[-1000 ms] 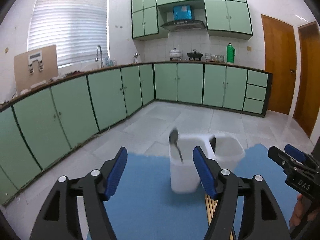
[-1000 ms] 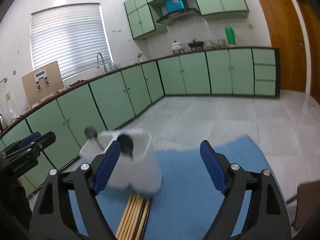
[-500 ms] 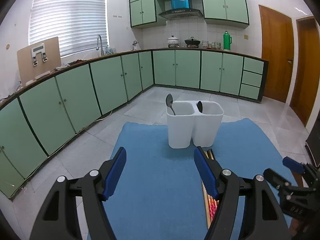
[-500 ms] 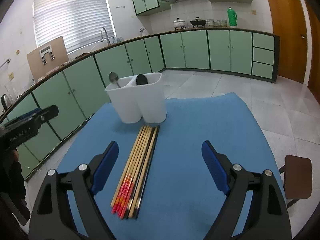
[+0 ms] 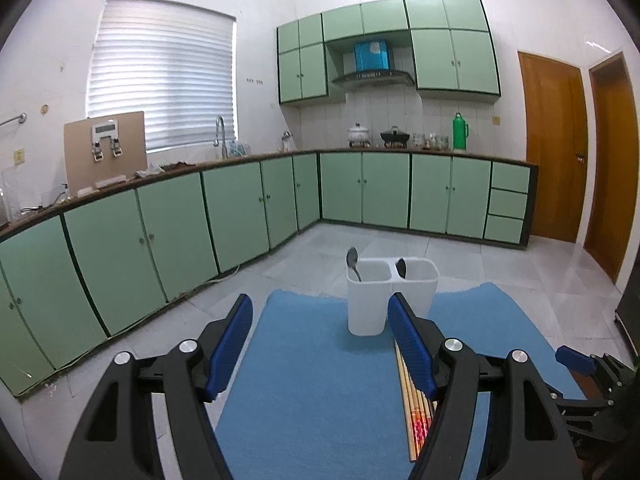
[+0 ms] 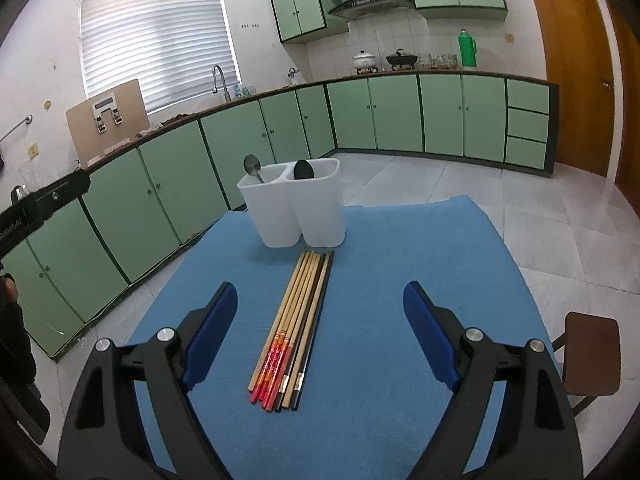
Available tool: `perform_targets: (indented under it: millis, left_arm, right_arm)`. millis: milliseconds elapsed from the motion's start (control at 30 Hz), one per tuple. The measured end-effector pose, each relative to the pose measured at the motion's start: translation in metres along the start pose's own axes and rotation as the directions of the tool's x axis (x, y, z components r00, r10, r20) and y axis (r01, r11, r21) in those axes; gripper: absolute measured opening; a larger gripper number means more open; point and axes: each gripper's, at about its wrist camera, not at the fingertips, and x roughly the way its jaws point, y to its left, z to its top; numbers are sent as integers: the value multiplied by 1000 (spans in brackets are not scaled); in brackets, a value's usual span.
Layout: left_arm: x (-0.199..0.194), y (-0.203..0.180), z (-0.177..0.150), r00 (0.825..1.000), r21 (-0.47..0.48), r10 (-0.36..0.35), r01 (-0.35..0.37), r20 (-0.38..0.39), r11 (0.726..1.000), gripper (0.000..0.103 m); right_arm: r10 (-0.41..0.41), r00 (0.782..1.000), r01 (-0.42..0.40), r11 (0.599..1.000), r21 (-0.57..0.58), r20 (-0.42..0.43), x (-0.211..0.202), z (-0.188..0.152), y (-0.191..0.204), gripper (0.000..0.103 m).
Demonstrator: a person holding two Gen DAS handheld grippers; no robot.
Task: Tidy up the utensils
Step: 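Withdraw both tools from the holder back over the chopsticks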
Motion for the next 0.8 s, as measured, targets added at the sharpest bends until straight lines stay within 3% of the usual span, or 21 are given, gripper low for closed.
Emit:
perform_targets:
  millis: [333,800]
  left_arm:
    - [-20,1,2,999,5,11,-11,33,1000,69]
    - [-18,1,-10,999,11,16,-16,-35,1000,69]
  right_arm:
    - [-12,1000,13,1000,-23,10,-10,-7,8,83]
    - [-7,999,6,1000,-21,-36,-8,-21,12,83]
